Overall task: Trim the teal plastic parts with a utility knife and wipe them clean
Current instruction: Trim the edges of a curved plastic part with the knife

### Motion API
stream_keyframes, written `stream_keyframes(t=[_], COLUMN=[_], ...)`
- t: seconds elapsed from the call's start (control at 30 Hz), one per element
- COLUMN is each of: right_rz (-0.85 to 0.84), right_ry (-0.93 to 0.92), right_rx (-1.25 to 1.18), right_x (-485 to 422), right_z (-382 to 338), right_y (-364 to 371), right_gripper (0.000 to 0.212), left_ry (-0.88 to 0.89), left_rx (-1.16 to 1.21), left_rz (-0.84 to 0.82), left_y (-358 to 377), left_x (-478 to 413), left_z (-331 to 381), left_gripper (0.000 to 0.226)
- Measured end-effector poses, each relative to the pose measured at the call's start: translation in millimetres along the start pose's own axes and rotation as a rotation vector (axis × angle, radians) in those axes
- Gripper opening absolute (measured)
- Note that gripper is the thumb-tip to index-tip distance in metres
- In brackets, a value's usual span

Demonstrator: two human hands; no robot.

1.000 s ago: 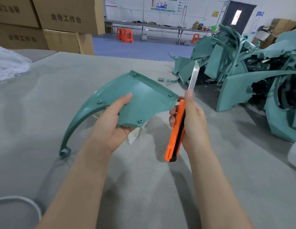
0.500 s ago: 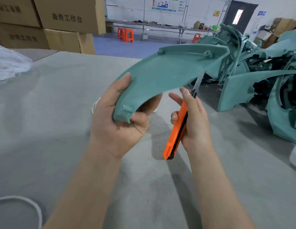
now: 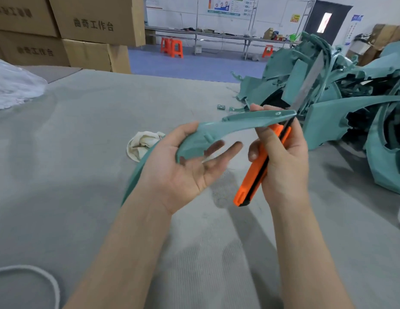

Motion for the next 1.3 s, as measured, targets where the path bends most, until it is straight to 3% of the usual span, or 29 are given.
stream_keyframes(t=[0.2,0.33,0.53,0.63,0.73,0.83,1.03,1.3], right_rz=[0.038,0.071,0.098,0.167,0.204,0.144,0.054,-0.038], right_ry=[0.039,0.130,0.242,0.258,0.274,0.292,0.293,0.342], right_rx=[0.095,0.130,0.292,0.423,0.405,0.364,0.518,0.553], right_x=[2,2,3,3,3,3,5,8], right_z=[5,14,28,33,34,35,41,49], right_y=[2,2,0,-3,-3,2,4,7], right_gripper=[0.019,0.019,0.011,0.016,0.025,0.027,0.029,0.034], left_ry=[0.124,0.140,0.286,0.370,0.412,0.453,0.534,0.503], left_rx=[-0.109,-0.032,0.075,0.056,0.038,0.005,-0.048,0.003], left_rz=[0.168,0.303,0.400,0.450,0.483,0.506,0.549,0.556], left_y=[-24,-35,-44,-47,-49,-53,-57,-66], left_x=[-13,-21,-22,-22,-23,-24,-23,-21], left_z=[3,-4,0,6,9,9,13,19], left_gripper=[0.041,0.057,0.033,0.020,0.017,0.014,0.011,0.007])
Point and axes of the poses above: each hand's wrist, its own x-axis away from the middle knuckle, its own y-axis out of the palm, z = x × y, the point moved 4 cm from there along -x, towards the middle knuckle, and after that the axes turned 1 degree about z, right-handed, at the moved point
